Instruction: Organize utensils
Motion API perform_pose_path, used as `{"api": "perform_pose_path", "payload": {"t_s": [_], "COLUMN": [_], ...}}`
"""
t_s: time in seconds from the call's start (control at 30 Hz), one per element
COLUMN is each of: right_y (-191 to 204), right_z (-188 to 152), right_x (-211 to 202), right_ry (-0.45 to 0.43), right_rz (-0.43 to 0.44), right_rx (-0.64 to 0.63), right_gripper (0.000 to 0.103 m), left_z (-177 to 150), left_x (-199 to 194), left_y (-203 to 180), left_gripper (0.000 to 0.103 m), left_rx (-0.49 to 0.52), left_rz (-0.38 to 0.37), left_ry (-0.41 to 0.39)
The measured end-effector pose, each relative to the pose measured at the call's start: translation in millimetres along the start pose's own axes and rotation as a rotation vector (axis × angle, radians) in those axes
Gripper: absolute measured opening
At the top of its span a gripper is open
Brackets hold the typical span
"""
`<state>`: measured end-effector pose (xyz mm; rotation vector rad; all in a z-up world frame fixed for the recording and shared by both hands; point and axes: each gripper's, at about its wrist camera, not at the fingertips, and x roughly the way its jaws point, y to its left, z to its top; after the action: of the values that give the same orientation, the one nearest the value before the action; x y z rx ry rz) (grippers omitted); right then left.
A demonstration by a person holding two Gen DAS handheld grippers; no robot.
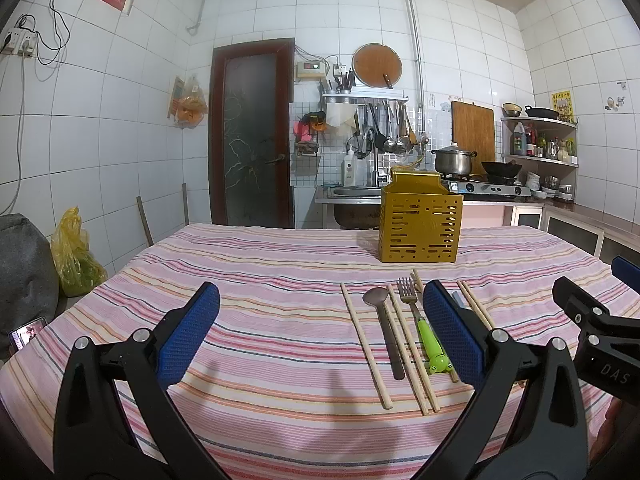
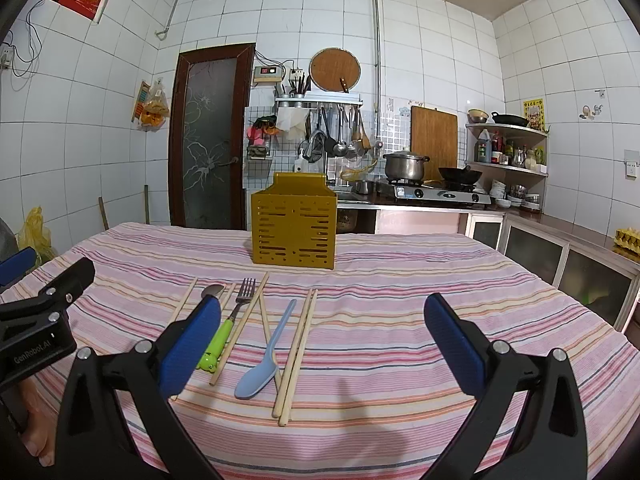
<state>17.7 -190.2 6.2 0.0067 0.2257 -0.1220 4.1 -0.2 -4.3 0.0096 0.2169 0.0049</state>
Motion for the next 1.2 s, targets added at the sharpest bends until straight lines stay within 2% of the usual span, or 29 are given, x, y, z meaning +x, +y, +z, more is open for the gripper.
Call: {"api": "perform_pose_path", "payload": {"t_s": [1.2], "right_y": [-0.7], "right_z": [-0.4], "right_x": [-0.3], "right_ry": [-0.003], "right_rz": [0.001], "right_rx": [0.001], "right_gripper": [0.099], "left_z": [3.1], "left_x": [-4.4], "left_y": [-0.1], "left_gripper": [0.098], "left_rx": [0.003], "left_rz": [0.001], "left_ry": [-0.005]}}
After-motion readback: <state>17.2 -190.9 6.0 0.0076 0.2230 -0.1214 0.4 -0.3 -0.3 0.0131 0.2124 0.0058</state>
